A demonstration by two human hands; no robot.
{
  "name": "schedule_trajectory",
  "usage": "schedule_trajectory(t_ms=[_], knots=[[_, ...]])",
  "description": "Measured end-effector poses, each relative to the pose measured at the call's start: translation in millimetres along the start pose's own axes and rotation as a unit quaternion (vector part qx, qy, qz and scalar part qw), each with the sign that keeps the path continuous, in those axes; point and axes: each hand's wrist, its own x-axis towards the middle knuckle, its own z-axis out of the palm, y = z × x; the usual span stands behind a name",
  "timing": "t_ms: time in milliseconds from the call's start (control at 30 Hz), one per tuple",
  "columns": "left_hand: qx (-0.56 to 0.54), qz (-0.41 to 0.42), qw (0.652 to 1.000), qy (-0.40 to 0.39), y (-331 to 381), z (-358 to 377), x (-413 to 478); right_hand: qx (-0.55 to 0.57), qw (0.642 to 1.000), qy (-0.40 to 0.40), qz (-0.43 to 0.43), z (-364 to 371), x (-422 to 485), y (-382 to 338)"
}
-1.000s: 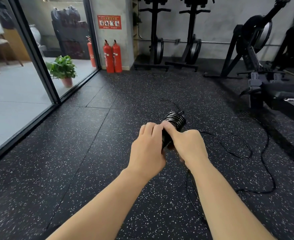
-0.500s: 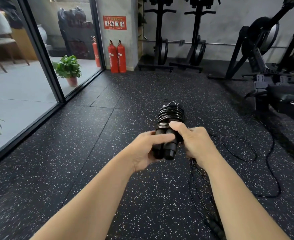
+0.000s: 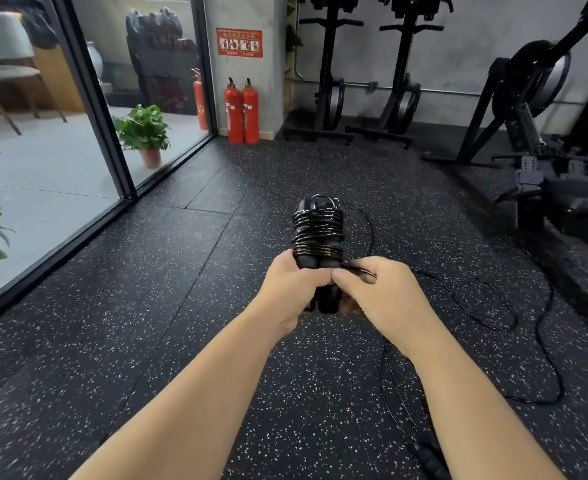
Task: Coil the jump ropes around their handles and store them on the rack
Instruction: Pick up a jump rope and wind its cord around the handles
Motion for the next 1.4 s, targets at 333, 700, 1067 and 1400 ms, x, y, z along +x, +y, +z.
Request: schedule_trajectory(t_ms=[333, 700, 1067, 1400], knots=[[-0.129, -0.102, 0.986, 0.016, 6.0, -7.9, 6.2, 0.275, 0.953, 0.128, 0.018, 14.7, -5.6, -7.2], [-0.210, -0.158, 0.965, 0.004, 4.9, -7.4, 6.3, 0.477, 0.862, 0.154, 0.078, 31.5, 6.1, -4.6], [-0.225, -0.197, 0.950, -0.091, 15.4, -22.2, 2.3, 0.437, 0.899, 0.029, -0.016, 16.2, 10.3, -1.4], [-0.163, -0.167, 0.969, -0.081, 10.4, -24.3, 2.6, 0.097, 0.983, 0.090, -0.125, 27.9, 6.4, -1.4]])
